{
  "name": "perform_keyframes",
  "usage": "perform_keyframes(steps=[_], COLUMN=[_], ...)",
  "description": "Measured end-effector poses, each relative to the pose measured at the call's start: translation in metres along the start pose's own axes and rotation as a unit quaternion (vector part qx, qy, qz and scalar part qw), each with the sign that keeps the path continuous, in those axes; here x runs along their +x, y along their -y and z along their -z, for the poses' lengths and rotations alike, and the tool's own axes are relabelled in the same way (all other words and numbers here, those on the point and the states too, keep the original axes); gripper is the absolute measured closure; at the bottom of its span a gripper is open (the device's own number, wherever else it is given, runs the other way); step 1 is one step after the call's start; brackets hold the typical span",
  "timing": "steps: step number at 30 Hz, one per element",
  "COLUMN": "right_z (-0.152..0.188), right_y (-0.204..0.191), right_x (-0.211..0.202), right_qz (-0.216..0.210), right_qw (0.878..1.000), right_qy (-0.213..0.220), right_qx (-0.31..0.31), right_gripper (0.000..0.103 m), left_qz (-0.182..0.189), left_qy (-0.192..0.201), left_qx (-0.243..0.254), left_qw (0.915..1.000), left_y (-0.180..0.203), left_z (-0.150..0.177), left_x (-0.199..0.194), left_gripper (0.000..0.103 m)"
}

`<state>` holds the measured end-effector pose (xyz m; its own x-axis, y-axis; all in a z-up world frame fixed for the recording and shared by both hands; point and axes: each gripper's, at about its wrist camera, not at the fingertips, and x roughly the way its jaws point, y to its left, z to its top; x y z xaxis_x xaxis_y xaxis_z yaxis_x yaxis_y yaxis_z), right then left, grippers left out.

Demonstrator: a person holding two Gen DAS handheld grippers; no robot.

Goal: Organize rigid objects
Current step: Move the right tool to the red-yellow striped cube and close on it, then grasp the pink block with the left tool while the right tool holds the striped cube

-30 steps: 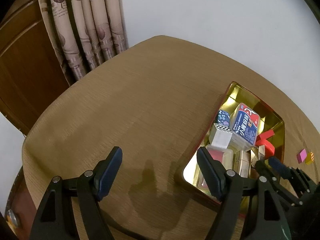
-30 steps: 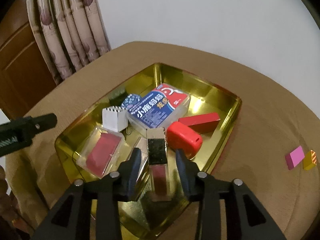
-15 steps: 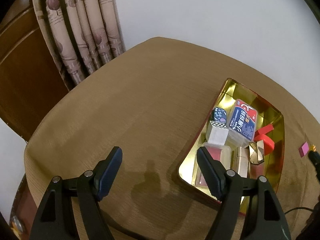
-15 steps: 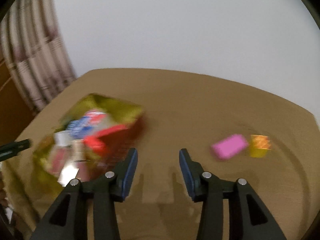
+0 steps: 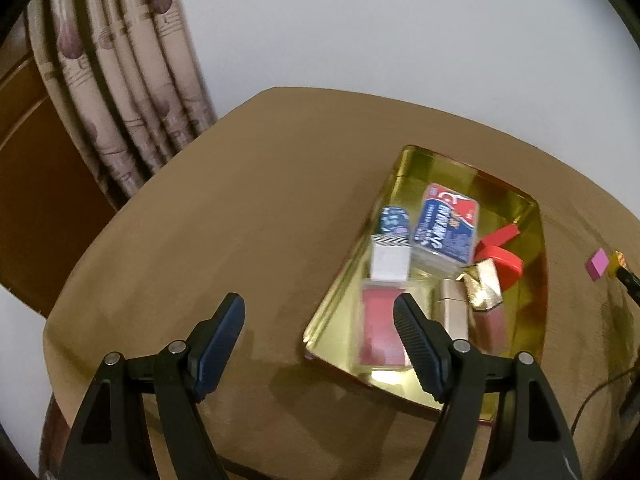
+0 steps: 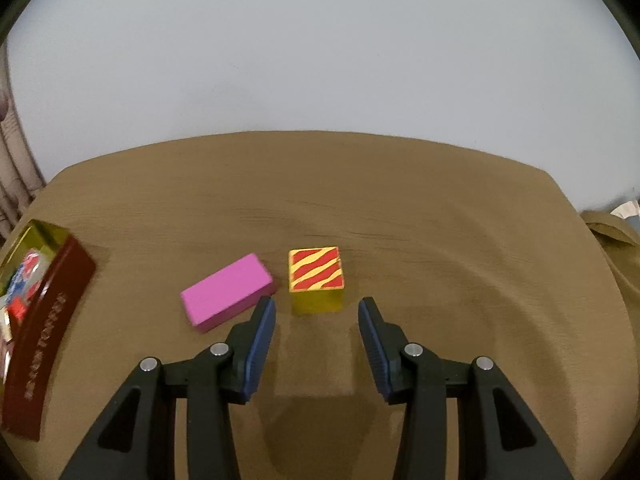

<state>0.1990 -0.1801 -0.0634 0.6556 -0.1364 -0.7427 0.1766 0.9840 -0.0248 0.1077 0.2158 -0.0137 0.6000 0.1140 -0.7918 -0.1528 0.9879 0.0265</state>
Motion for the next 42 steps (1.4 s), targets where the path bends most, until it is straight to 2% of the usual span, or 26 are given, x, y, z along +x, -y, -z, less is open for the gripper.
perform_keyframes(steps=[7, 10, 14, 19, 25, 28, 31, 36, 39, 40, 42], right_z=[-0.010, -0.012, -0.014, -0.009, 0.007, 0.014, 0.019, 0.022, 0.020, 0.021, 0.020], right_y=[0.000, -0.003, 0.002, 0.017, 0.055, 0.071, 0.085, 0.091, 0.083, 0.081, 0.074], right_x=[0.028, 0.029, 0.031, 0.026, 0.010, 0.002, -0.002, -0.003, -0.009, -0.010, -0.015], right_qz=[0.004, -0.003, -0.006, 0.001, 0.028, 0.048, 0.052, 0.055, 0.063, 0.060, 0.055], right_qw=[1.000, 1.000, 1.000, 1.000, 0.999, 0.998, 0.998, 0.998, 0.997, 0.998, 0.998], right_qy=[-0.017, -0.018, -0.016, -0.015, -0.014, -0.013, -0.013, -0.016, -0.017, -0.017, -0.016], right_qx=[0.007, -0.002, -0.015, -0.008, 0.020, 0.024, 0.039, 0.039, 0.031, 0.034, 0.037], right_gripper=[0.059, 0.073, 0.073, 0.073, 0.073, 0.073, 0.073, 0.073, 0.073, 0.073, 0.073], left_qz=[0.010, 0.023, 0.021, 0.046, 0.099, 0.127, 0.164, 0.220, 0.250, 0.254, 0.252], left_qy=[0.018, 0.016, 0.026, 0.029, 0.039, 0.040, 0.034, 0.009, -0.025, -0.034, -0.042], left_qx=[0.021, 0.038, 0.077, 0.123, 0.195, 0.228, 0.264, 0.297, 0.308, 0.309, 0.302], left_qw=[0.9996, 0.9989, 0.9965, 0.9909, 0.9751, 0.9645, 0.9499, 0.9289, 0.9177, 0.9158, 0.9187], left_y=[0.011, 0.020, 0.042, 0.080, 0.149, 0.186, 0.227, 0.275, 0.300, 0.308, 0.318], left_z=[0.003, 0.004, 0.003, -0.001, -0.005, -0.004, -0.002, -0.004, -0.007, -0.008, -0.014], left_x=[-0.006, -0.005, -0.010, -0.018, -0.034, -0.037, -0.034, -0.014, 0.005, 0.011, 0.024], left_gripper=[0.029, 0.029, 0.029, 0.029, 0.029, 0.029, 0.029, 0.028, 0.029, 0.029, 0.029])
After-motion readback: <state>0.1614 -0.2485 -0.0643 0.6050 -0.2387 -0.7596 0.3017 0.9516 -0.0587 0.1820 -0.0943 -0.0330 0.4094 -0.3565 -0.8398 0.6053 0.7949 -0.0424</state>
